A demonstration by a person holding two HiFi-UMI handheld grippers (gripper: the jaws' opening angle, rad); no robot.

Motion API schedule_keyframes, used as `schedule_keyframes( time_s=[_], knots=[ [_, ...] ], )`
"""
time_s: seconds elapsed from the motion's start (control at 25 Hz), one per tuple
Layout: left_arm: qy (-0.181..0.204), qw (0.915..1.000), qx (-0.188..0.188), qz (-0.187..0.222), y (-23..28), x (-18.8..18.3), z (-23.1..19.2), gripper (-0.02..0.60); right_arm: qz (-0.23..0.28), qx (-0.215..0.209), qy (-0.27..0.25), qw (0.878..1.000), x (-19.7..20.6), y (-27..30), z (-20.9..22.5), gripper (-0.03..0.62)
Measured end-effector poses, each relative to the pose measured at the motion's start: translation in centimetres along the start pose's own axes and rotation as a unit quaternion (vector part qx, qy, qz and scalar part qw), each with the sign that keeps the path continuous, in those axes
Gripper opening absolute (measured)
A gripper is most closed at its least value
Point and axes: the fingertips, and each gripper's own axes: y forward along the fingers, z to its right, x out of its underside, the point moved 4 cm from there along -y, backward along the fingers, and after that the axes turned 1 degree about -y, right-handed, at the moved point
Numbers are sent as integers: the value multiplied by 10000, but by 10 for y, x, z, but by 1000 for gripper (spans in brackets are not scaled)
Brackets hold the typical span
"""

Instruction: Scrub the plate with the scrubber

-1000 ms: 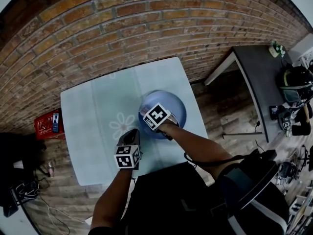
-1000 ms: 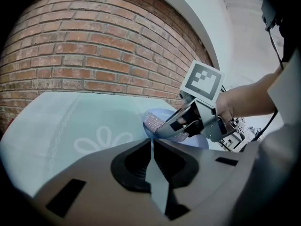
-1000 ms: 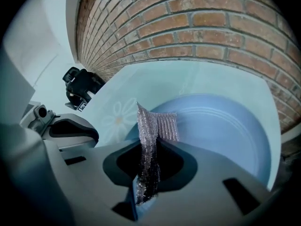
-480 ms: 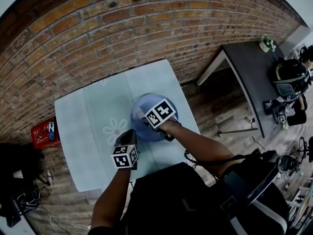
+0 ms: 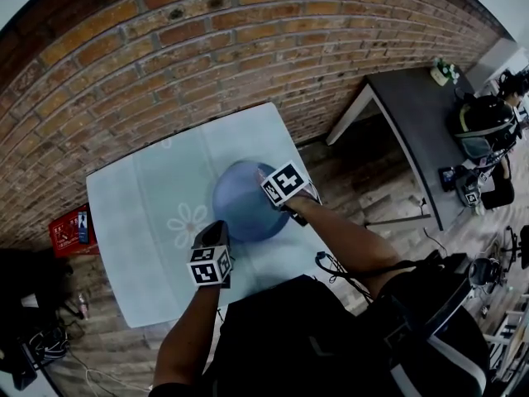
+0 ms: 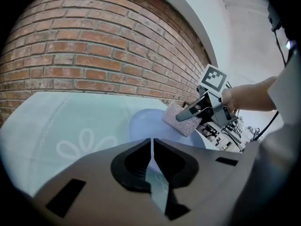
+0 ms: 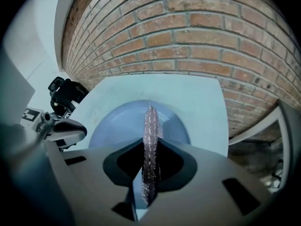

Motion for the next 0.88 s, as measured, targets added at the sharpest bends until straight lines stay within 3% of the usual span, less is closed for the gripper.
schedule_keyframes(
  time_s=[0.2,0.88],
  knots=[
    [-11,10000,-26,-21,-1,2,-1,28,-33,212,-213,9995,-1,6,3,71],
    [-56,10000,-32,-46,-6,5,-5,28,-433,-355,215,9982,16,37,-28,69]
  ],
)
